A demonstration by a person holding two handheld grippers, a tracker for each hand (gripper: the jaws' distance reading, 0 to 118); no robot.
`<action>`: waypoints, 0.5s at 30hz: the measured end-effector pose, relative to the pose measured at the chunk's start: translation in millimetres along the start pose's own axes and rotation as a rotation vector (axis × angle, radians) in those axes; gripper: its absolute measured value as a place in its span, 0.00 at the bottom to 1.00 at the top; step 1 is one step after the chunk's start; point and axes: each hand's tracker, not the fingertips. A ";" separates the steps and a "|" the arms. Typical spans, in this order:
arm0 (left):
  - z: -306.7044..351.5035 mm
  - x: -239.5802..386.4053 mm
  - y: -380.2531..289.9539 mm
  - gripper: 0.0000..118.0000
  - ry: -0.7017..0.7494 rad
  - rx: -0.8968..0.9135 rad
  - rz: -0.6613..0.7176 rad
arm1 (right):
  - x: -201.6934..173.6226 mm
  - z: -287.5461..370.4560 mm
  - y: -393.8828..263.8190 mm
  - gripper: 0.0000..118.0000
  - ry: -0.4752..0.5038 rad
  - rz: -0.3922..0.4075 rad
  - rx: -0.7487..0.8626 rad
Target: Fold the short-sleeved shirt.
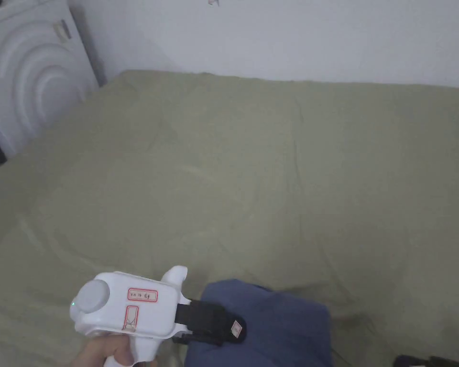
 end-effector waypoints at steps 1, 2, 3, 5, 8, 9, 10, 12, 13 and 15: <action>24.9 -8.5 11.3 0.18 0.046 -0.002 -0.007 | -2.5 -1.9 3.0 0.00 -0.037 0.028 0.005; 48.2 -16.0 21.1 0.18 0.113 0.013 -0.024 | -3.2 -4.3 5.3 0.00 -0.036 0.025 0.008; 70.9 -30.4 34.6 0.18 0.170 0.025 -0.036 | -4.5 -5.9 7.0 0.00 -0.028 0.016 0.009; 117.1 -57.9 60.2 0.18 0.298 0.037 -0.012 | -7.2 -7.2 11.0 0.00 0.014 -0.017 0.028; 172.7 -97.0 98.3 0.18 0.432 0.013 -0.001 | -14.0 -5.8 16.2 0.00 0.023 -0.025 0.055; 186.4 -109.3 109.0 0.18 0.461 0.003 0.005 | -16.5 -6.2 18.3 0.00 0.013 -0.020 0.063; 200.8 -124.1 121.0 0.18 0.478 -0.009 0.035 | -19.1 -7.1 21.5 0.00 -0.007 -0.014 0.074; 216.9 -141.9 137.5 0.18 0.529 -0.011 0.073 | -22.9 -7.9 28.0 0.00 -0.036 -0.012 0.083; 223.1 -151.6 144.0 0.18 0.539 -0.001 0.078 | -24.3 -9.1 31.5 0.00 -0.042 -0.008 0.083; 227.5 -164.9 152.3 0.18 0.532 -0.003 0.103 | -27.2 -11.9 37.8 0.00 -0.060 -0.001 0.087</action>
